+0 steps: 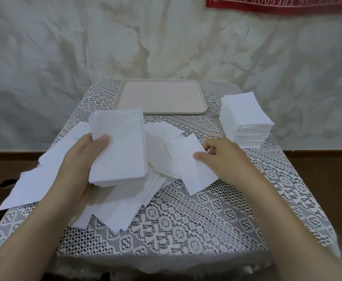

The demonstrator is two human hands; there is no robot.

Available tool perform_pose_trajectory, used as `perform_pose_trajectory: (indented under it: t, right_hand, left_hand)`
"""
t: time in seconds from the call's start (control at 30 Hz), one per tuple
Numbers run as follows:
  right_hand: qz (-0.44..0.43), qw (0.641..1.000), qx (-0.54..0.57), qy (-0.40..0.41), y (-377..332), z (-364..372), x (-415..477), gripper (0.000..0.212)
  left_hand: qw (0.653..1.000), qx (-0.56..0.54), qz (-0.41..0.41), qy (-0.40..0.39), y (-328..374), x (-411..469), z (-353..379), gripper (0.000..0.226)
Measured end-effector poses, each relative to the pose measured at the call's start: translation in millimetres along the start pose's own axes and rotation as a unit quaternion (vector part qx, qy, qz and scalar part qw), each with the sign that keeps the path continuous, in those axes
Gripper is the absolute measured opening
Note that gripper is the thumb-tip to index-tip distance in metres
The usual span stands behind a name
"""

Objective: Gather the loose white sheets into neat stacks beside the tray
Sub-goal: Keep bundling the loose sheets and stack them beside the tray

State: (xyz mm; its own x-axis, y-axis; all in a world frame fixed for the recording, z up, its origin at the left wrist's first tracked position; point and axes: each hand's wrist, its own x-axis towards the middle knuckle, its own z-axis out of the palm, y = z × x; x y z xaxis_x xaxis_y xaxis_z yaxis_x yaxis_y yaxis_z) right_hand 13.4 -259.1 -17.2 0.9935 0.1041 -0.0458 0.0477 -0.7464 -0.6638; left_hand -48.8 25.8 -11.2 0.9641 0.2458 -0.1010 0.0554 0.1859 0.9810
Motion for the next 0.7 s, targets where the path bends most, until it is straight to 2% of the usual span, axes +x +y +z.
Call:
perform_pose_trajectory:
  t: [0.1,0.13,0.23,0.33,0.53,0.7]
  right_hand:
    - [-0.005,0.999,-0.036,0.02,3,1,-3,0.019]
    - [-0.009,0.998,-0.041,0.042,4,0,-4,0.015]
    - [-0.018,0.994,-0.045,0.102,5,-2,-4,0.021]
    - [-0.044,0.993,-0.017,0.11,2,0,2,0.018]
    - [-0.084,0.993,0.019,0.085,-11,21,23,0.016]
    - [-0.08,0.996,0.007,0.03,-19,29,35,0.015]
  left_hand:
    - [1.0,0.001,-0.003,-0.004,0,1,0,0.026]
    - [1.0,0.002,-0.004,-0.008,-1,1,1,0.031]
    - [1.0,0.021,0.018,-0.012,-2,2,1,0.056]
    - [0.999,0.022,0.031,-0.011,-3,3,0,0.069]
    - [0.999,0.016,0.029,-0.027,-5,5,1,0.058]
    - [0.999,0.005,0.009,-0.031,-9,6,2,0.029]
